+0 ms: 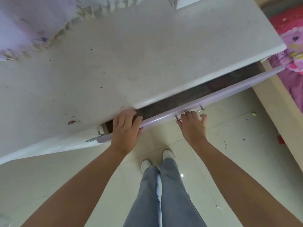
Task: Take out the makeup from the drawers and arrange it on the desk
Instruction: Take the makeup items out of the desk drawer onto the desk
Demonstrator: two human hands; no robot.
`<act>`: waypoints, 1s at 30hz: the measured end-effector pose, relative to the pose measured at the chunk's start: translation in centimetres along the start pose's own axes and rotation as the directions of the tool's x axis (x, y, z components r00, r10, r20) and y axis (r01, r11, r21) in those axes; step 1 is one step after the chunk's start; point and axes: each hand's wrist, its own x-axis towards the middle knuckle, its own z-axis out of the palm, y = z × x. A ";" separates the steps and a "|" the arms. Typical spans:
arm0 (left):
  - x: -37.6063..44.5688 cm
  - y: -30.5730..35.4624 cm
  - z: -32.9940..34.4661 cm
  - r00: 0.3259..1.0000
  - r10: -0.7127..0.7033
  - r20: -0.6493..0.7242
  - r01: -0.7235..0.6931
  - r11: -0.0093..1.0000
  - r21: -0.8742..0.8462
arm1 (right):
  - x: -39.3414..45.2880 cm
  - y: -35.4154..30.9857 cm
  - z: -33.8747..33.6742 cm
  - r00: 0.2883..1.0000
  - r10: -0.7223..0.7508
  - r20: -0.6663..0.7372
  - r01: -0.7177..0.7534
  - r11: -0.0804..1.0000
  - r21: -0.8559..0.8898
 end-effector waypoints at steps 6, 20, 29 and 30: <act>-3.1 3.9 -2.1 0.963 -0.002 0.270 0.082 0.955 -0.286 | -5.9 0.9 -0.6 1.000 0.026 -0.011 -0.024 0.988 0.155; -3.8 7.9 -3.3 0.934 -0.118 0.336 0.181 0.970 -0.163 | -2.1 6.9 -3.4 0.900 -0.432 -0.056 0.436 0.892 0.122; -6.2 10.2 -2.4 0.918 -0.124 0.377 0.180 0.977 -0.116 | -4.7 7.2 -2.4 0.842 -0.537 0.059 0.533 0.843 0.075; -6.4 10.4 -1.9 0.913 -0.131 0.387 0.187 0.976 -0.111 | -4.7 7.1 -2.1 0.841 -0.539 0.047 0.534 0.841 0.092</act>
